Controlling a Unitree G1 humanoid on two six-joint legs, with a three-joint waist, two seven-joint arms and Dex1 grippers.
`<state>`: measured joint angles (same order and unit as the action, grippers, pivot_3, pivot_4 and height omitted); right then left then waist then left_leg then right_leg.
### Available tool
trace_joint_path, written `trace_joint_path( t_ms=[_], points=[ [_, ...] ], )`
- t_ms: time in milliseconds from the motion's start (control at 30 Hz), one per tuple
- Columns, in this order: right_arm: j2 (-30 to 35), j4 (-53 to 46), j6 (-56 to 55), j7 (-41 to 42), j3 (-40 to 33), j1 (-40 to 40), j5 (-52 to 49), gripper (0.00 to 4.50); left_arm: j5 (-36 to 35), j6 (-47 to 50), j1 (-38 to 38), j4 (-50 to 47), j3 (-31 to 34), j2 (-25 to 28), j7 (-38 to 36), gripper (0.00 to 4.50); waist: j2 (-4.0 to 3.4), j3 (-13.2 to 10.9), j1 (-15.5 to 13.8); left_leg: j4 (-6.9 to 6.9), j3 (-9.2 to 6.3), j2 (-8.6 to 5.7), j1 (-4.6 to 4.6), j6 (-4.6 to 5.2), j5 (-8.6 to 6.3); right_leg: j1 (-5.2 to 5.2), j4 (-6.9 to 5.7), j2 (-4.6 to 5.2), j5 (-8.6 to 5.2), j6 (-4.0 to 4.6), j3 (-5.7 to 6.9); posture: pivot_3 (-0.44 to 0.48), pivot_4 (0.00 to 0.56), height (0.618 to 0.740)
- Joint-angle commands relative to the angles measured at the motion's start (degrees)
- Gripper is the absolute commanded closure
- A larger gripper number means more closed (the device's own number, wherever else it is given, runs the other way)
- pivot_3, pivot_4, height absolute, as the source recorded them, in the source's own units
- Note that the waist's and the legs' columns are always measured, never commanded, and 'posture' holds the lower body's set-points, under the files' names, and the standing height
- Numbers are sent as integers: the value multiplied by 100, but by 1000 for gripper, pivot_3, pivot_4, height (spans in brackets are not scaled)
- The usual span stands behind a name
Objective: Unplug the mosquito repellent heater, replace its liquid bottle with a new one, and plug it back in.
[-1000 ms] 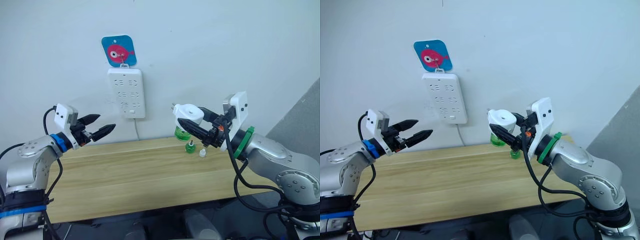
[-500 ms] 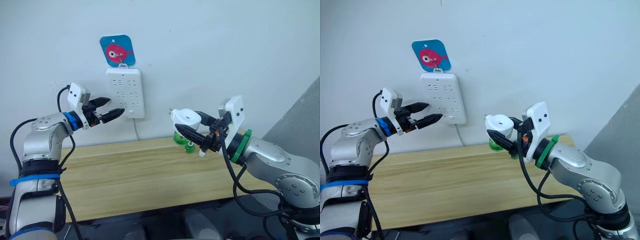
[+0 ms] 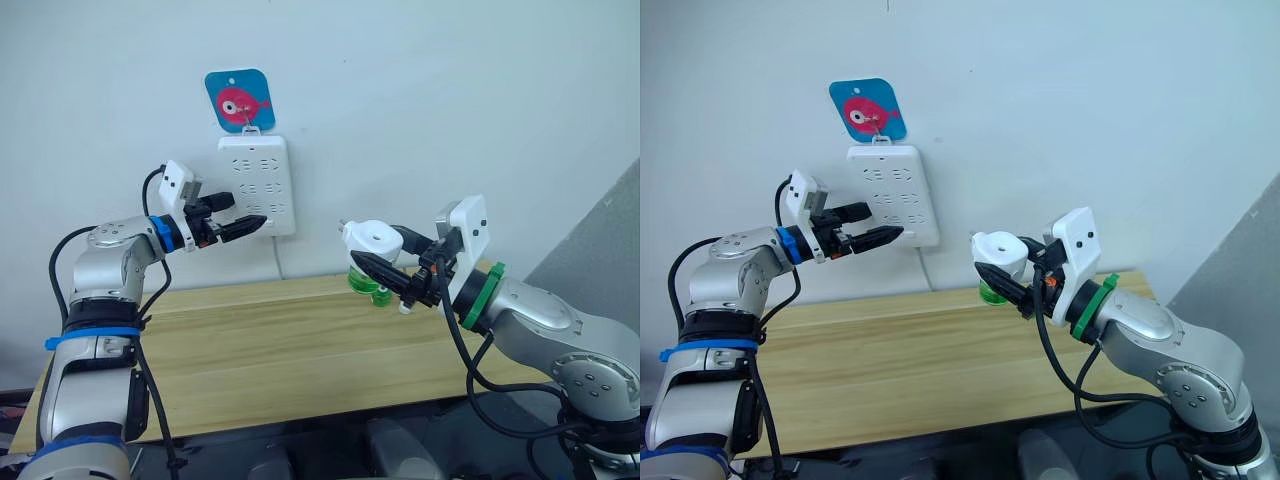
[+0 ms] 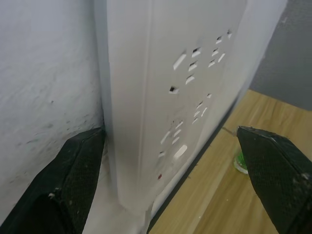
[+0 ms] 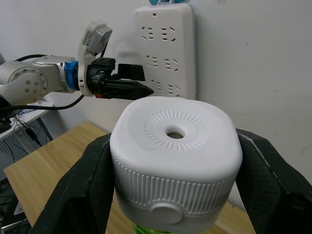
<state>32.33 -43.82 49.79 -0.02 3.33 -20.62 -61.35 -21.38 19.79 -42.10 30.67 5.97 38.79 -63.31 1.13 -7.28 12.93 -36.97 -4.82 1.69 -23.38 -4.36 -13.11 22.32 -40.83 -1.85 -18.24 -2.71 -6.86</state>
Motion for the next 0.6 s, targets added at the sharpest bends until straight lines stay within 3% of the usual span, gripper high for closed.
trace_joint_path(
  t_ms=[33, 233, 333, 600],
  points=[
    [-59, -248, -70, 37, -58, -17, 79, 1460, -185, 269, -243, -385, -5, 64, -324, 6, 0, 0, 33, 1, 0, 1, 0, 0, 0, 1, 0, 0, 0, 0, 0, -299, 89, 710],
    [-173, -197, -73, 143, 56, -52, 225, 1460, -197, 477, -294, -446, 2, 126, -530, 6, 0, 0, 163, 4, -2, 2, 0, 0, 0, 2, -1, 0, 0, 1, 1, -294, 85, 710],
    [-284, -135, -79, 196, 137, -124, 323, 1460, -181, 502, -320, -412, 19, 114, -549, 604, 0, 0, 170, 4, -4, 2, 0, 0, 0, 2, -1, 0, 0, 1, 3, -293, 85, 710],
    [-695, 235, -21, 264, 534, -510, 873, 1460, -203, 619, -249, -414, 136, 132, -464, 3118, 0, 0, 163, 4, -5, 2, -1, 0, 0, 3, -1, 0, 0, 1, 3, -280, 89, 710]
  ],
)
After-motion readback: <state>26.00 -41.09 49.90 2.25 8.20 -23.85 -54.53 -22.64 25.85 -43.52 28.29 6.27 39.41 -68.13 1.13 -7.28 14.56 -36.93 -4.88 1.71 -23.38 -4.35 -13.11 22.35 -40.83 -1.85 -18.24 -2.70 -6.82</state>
